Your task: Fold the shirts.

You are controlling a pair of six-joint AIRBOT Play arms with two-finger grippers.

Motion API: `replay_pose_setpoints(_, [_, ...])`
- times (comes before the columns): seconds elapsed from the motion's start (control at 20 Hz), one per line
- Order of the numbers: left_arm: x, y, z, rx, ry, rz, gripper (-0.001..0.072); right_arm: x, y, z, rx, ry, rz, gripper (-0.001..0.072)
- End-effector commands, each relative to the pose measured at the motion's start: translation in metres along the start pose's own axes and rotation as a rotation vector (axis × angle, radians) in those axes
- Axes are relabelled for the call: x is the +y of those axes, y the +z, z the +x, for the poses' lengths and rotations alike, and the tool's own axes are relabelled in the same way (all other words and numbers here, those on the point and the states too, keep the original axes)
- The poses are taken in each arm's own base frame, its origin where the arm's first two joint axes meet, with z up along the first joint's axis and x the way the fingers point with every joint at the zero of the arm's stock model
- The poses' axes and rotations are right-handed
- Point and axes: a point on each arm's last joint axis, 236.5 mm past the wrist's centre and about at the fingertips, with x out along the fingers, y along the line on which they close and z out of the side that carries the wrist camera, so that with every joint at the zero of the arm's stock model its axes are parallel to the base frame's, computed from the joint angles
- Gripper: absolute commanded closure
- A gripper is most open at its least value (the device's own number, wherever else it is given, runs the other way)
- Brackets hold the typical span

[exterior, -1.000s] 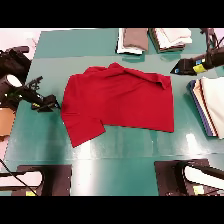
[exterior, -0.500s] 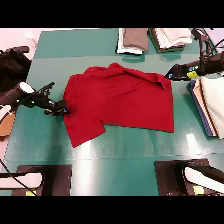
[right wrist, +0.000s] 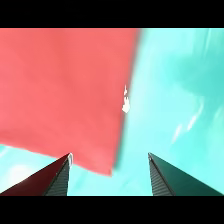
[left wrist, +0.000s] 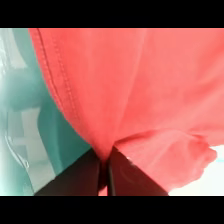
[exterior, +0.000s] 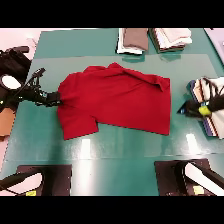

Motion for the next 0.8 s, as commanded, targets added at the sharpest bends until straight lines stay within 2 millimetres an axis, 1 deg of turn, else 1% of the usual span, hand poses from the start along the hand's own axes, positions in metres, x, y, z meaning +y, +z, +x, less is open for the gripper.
replay_pose_setpoints(0.0, [-0.004, 0.005, -0.010, -0.035, 0.001, 0.014, 0.0675, -0.025, -0.062, 0.043, 0.147, 0.039, 0.162, 0.0162])
replay_pose_setpoints(0.05, [-0.005, 0.005, -0.010, -0.037, -0.001, 0.013, 0.0674, -0.019, -0.070, 0.052, 0.165, 0.059, 0.158, 0.0216])
replay_pose_setpoints(0.1, [-0.005, 0.005, -0.010, -0.036, -0.001, 0.013, 0.0674, -0.010, -0.074, 0.061, 0.171, 0.086, 0.146, 0.0243])
replay_pose_setpoints(0.25, [-0.005, 0.002, -0.010, -0.026, -0.003, 0.013, 0.0674, 0.015, -0.068, 0.080, 0.134, 0.118, 0.092, 0.0253])
replay_pose_setpoints(0.3, [-0.006, 0.002, -0.010, -0.024, -0.004, 0.013, 0.0674, 0.024, -0.065, 0.083, 0.120, 0.125, 0.063, 0.0274])
replay_pose_setpoints(0.4, [-0.006, 0.001, -0.010, -0.020, -0.004, 0.013, 0.0674, 0.038, -0.061, 0.089, 0.098, 0.133, 0.023, 0.0284])
replay_pose_setpoints(0.45, [-0.006, 0.001, -0.010, -0.020, -0.004, 0.013, 0.0674, 0.041, -0.060, 0.091, 0.093, 0.128, 0.008, 0.0292])
replay_pose_setpoints(0.5, [-0.006, 0.001, -0.010, -0.019, -0.004, 0.013, 0.0674, 0.045, -0.062, 0.093, 0.098, 0.126, -0.014, 0.0409])
replay_pose_setpoints(0.55, [-0.006, 0.001, -0.010, -0.019, -0.004, 0.014, 0.0674, 0.048, -0.064, 0.094, 0.102, 0.124, -0.032, 0.0502])
replay_pose_setpoints(0.6, [-0.006, 0.001, -0.011, -0.022, -0.004, 0.014, 0.0674, 0.053, -0.063, 0.093, 0.102, 0.125, -0.069, 0.0588])
replay_pose_setpoints(0.65, [-0.007, 0.003, -0.013, -0.031, -0.003, 0.017, 0.0674, 0.059, -0.059, 0.089, 0.094, 0.129, -0.108, 0.0700])
replay_pose_setpoints(0.7, [-0.008, 0.008, -0.019, -0.050, 0.002, 0.029, 0.0674, 0.068, -0.050, 0.081, 0.077, 0.134, -0.146, 0.0697])
replay_pose_setpoints(0.75, [-0.013, 0.014, -0.030, -0.084, 0.004, 0.046, 0.0674, 0.080, -0.038, 0.068, 0.042, 0.142, -0.189, 0.0697])
